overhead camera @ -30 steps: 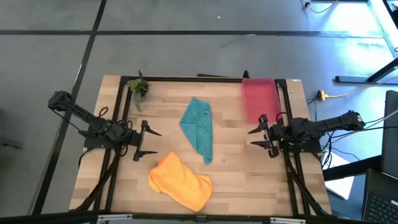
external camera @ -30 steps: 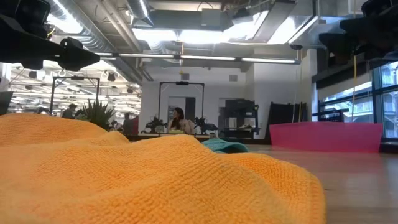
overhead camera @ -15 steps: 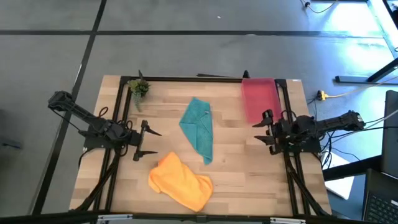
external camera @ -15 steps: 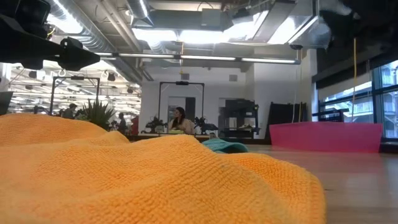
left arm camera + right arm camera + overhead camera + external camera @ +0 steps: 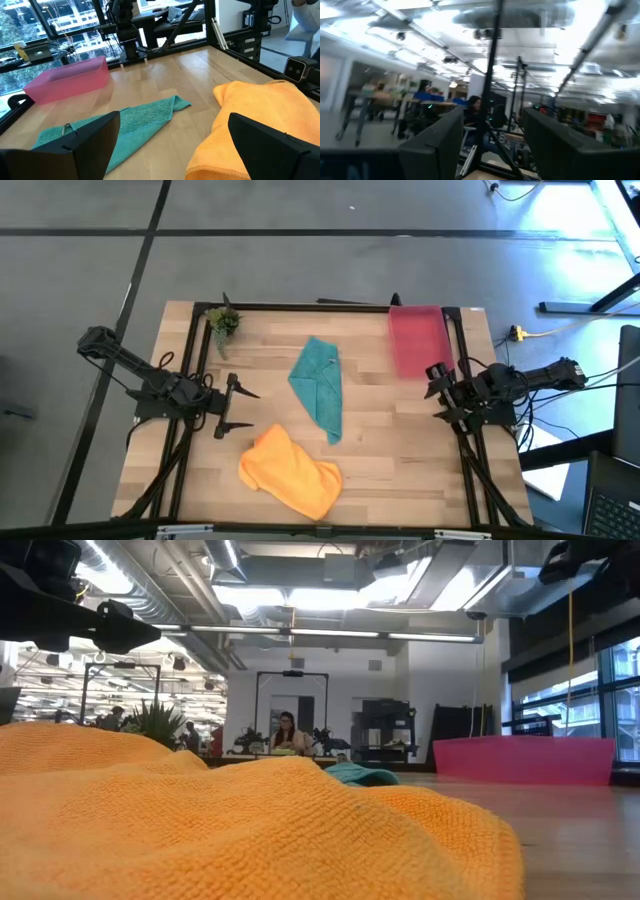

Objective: Roll microfiber towels into tight, uniform cylinder then place into a basket
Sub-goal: Roll the blue microfiber cloth on the table

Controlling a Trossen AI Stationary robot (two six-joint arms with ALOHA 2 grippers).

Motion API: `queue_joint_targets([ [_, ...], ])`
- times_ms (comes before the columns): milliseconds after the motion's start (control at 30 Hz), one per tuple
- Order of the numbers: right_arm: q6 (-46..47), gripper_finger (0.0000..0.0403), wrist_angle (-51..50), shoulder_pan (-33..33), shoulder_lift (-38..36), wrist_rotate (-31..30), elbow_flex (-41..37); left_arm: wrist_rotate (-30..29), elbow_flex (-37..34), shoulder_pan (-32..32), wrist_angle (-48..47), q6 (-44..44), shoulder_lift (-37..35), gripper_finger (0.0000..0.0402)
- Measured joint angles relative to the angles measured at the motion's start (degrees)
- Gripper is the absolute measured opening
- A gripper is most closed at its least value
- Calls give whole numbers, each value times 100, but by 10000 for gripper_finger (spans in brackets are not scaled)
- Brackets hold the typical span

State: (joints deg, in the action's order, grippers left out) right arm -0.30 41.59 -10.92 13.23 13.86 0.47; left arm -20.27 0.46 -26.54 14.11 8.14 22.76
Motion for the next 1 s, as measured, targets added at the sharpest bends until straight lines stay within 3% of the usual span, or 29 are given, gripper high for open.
queue_joint_targets([
  [133, 139, 190, -130, 0, 2, -324, -1, -1, -1, 0, 0, 2, -1, 362],
  [300, 119, 124, -579, 2, 0, -595, 224, 0, -2, 1, 2, 2, -1, 362],
  [600, -170, 11, -3901, 4, 138, -1401, 1806, -1, -2, 0, 2, 1, 0, 362],
  [733, -143, 10, -4949, 4, 361, -1576, 2518, -2, -2, 1, 2, 3, 0, 362],
  [800, -143, 8, -5327, 4, 504, -1587, 2789, -80, -2, 7, 79, 403, -2, 362],
  [900, -139, 4, -5541, 4, 758, -1595, 3054, -347, 9, 28, 686, 983, 1, 362],
  [1000, 23, 5, -5634, 3, 1071, -1726, 3217, -884, 312, 24, 973, 1004, -2, 362],
])
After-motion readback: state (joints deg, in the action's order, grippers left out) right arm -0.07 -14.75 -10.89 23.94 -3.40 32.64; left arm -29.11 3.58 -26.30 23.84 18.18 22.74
